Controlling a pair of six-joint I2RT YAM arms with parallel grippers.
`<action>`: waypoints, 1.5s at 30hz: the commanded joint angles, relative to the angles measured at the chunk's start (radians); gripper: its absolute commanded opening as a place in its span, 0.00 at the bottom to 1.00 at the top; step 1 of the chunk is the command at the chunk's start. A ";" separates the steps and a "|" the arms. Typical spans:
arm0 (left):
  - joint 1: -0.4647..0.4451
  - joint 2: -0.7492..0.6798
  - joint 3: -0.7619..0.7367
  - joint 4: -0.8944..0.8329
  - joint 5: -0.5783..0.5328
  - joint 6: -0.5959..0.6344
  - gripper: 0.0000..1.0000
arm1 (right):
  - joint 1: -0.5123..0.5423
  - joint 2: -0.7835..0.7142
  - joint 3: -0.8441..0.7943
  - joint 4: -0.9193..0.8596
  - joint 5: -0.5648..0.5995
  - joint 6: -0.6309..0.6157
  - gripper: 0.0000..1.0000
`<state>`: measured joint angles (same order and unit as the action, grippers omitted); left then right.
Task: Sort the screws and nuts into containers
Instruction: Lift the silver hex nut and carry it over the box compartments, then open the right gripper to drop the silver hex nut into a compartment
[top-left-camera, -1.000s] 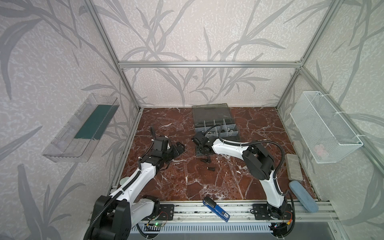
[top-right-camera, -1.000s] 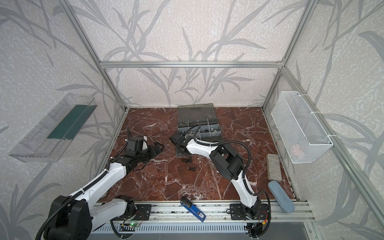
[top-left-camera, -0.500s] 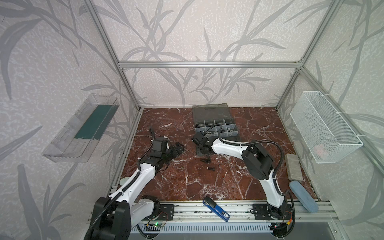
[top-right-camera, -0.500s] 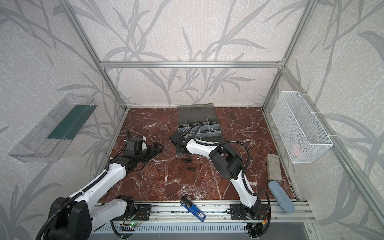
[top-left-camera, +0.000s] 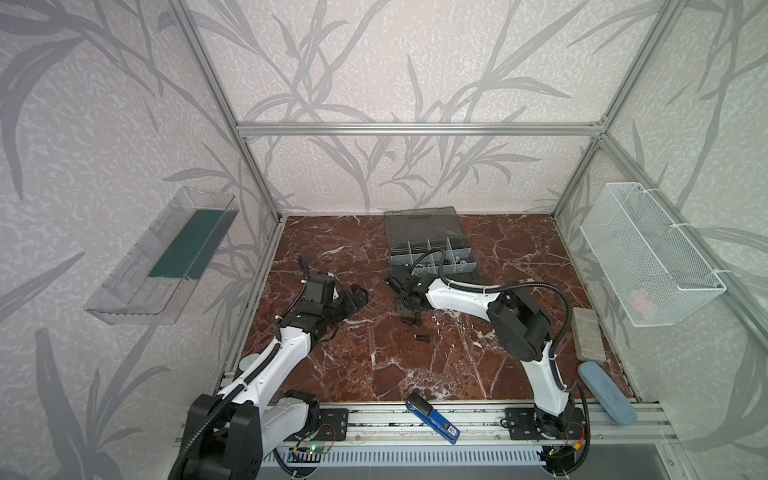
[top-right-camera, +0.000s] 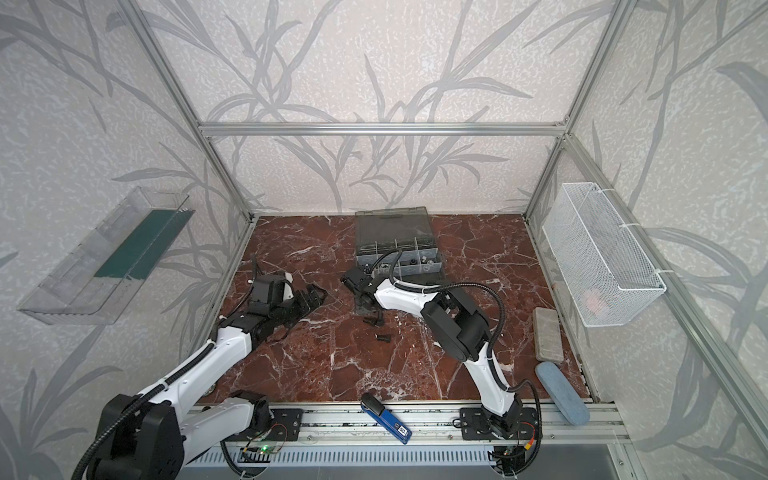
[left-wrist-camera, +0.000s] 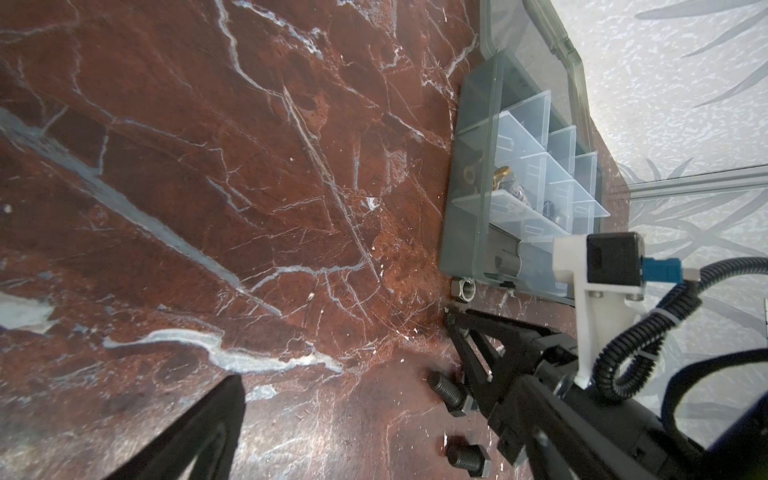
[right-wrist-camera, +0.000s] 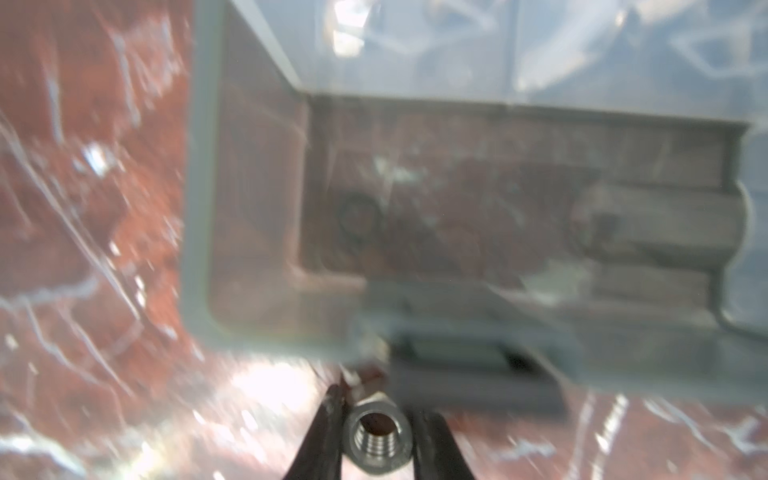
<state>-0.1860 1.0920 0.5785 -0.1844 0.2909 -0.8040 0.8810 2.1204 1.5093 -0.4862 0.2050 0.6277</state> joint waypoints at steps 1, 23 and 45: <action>0.008 -0.024 -0.009 0.002 0.002 0.006 0.99 | -0.010 -0.119 -0.046 -0.024 -0.012 -0.113 0.01; 0.008 0.014 0.009 0.037 0.040 -0.002 0.99 | -0.481 -0.182 0.026 0.078 0.019 -0.371 0.00; 0.008 0.001 -0.005 0.057 0.072 0.011 0.99 | -0.537 0.003 0.173 0.052 -0.012 -0.385 0.06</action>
<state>-0.1818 1.1065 0.5789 -0.1482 0.3489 -0.8036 0.3466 2.1117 1.6405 -0.4221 0.2005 0.2523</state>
